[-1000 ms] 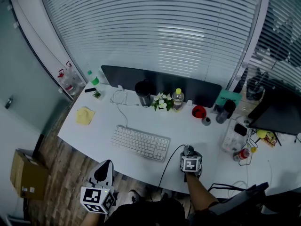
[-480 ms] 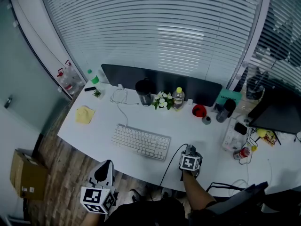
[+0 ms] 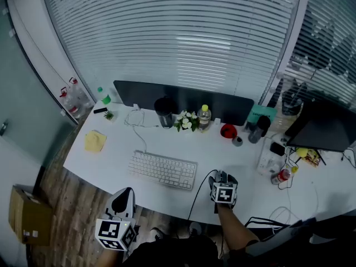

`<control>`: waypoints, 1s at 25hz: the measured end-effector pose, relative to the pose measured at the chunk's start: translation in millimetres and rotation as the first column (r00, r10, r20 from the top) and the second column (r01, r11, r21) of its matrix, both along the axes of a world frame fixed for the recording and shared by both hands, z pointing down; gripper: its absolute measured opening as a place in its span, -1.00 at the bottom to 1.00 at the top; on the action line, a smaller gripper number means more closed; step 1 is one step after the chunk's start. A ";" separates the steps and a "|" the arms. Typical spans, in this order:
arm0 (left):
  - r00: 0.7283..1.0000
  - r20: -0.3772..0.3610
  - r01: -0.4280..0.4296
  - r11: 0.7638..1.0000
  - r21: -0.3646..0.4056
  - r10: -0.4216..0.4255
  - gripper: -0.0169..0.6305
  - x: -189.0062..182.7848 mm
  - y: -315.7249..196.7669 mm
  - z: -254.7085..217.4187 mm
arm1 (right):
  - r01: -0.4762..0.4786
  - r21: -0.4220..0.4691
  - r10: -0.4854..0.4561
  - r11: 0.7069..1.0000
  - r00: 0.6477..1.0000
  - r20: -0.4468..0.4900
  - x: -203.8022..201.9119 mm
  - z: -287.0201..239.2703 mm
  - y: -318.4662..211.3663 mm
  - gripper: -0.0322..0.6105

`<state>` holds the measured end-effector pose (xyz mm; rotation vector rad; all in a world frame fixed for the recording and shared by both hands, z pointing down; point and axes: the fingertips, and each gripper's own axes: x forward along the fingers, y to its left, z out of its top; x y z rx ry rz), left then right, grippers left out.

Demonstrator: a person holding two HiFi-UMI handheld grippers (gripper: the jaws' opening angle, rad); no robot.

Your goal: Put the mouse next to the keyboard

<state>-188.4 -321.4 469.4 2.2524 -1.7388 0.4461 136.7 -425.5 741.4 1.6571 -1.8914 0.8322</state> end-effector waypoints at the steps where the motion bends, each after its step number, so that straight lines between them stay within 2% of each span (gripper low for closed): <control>1: 1.000 -0.003 -0.012 1.000 0.005 0.012 -0.86 0.3 -1.9 -1.6 | 0.007 0.019 -0.007 1.000 1.000 0.010 -1.5 -11.7 -0.6 0.26; 8: 0.991 -0.038 -0.123 0.991 0.051 0.125 -0.86 14.3 -14.3 -12.9 | 0.064 0.189 -0.078 0.980 0.995 0.065 -10.1 -112.5 4.6 0.14; 11: 0.984 -0.046 -0.166 0.984 0.069 0.170 -0.86 19.9 -16.8 -17.7 | 0.080 0.275 -0.108 0.958 0.990 0.089 -16.2 -159.9 12.8 0.10; 14: 0.978 -0.056 -0.197 0.976 0.089 0.202 -0.86 24.7 -19.6 -25.4 | 0.068 0.356 -0.118 0.932 0.986 0.120 -20.3 -204.6 24.8 -0.04; 17: 0.966 -0.074 -0.238 0.962 0.135 0.249 -0.86 35.5 -20.0 -40.1 | 0.079 0.417 -0.145 0.905 0.981 0.129 -24.5 -246.5 38.7 -0.09; 22: 0.947 -0.086 -0.290 0.939 0.185 0.309 -0.86 43.7 -19.6 -68.8 | 0.106 0.503 -0.190 0.858 0.975 0.119 -36.3 -314.5 69.9 -0.37; 25: 0.939 -0.081 -0.311 0.924 0.221 0.335 -0.86 45.5 -20.9 -83.5 | 0.087 0.534 -0.189 0.841 0.972 0.139 -39.3 -344.1 86.8 -0.67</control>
